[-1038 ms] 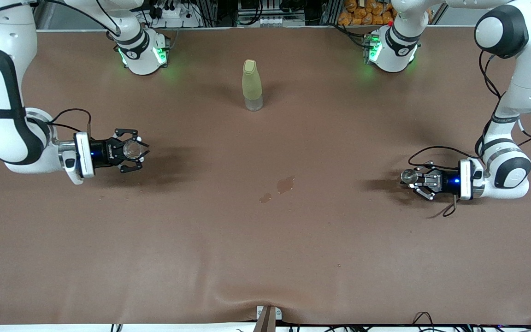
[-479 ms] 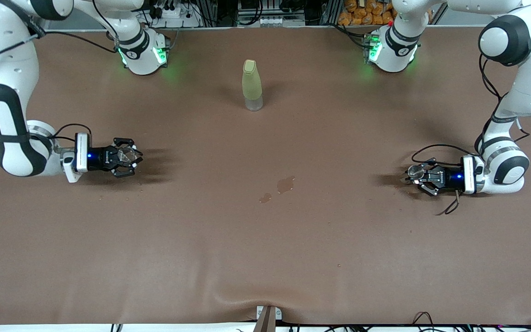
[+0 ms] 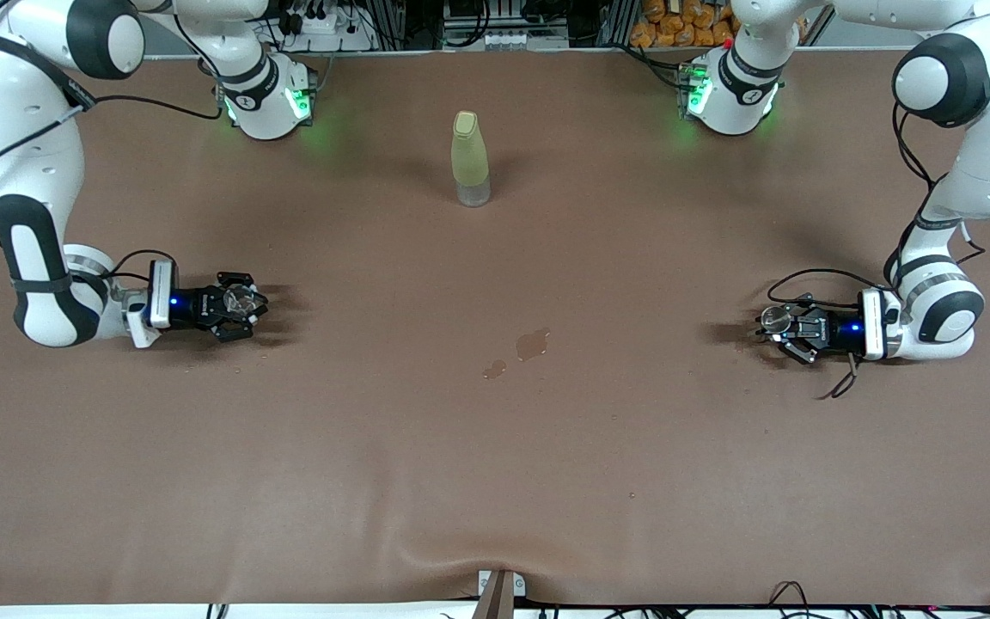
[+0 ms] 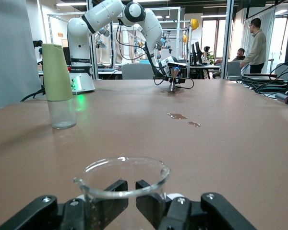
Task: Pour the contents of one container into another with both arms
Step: 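Lower the beaker with the right gripper while the left gripper lowers the jigger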
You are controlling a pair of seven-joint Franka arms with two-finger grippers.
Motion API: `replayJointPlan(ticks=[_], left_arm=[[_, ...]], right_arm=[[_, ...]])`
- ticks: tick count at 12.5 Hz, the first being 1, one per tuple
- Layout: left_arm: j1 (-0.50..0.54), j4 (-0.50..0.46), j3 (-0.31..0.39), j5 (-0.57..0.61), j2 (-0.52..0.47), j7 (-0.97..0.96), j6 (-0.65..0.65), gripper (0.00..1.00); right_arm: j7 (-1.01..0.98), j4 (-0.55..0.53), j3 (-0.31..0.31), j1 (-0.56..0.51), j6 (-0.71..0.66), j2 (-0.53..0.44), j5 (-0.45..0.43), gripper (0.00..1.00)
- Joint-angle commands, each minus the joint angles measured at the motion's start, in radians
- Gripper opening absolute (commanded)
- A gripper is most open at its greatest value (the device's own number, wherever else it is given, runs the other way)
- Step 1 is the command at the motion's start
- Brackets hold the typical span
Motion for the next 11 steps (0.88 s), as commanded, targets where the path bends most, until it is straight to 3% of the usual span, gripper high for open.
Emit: replayJointPlan(ticks=[1,6,11], left_arm=[[0.005,0.022,-0.003,0.022,0.01,0.015,-0.026,0.0],[0.005,0.022,-0.001,0.024,0.01,0.015,-0.025,0.04],[0.005,0.036,0.002,0.036,0.01,0.015,-0.023,0.18]], right_arm=[[-0.152,0.067,0.01,-0.017,-0.018,0.08,0.019,0.0],[-0.184,0.128,0.011,-0.014,0.0,0.152,0.057,0.0],[-0.205,0.138,0.014,-0.008,0.039,0.181,0.086,0.0]])
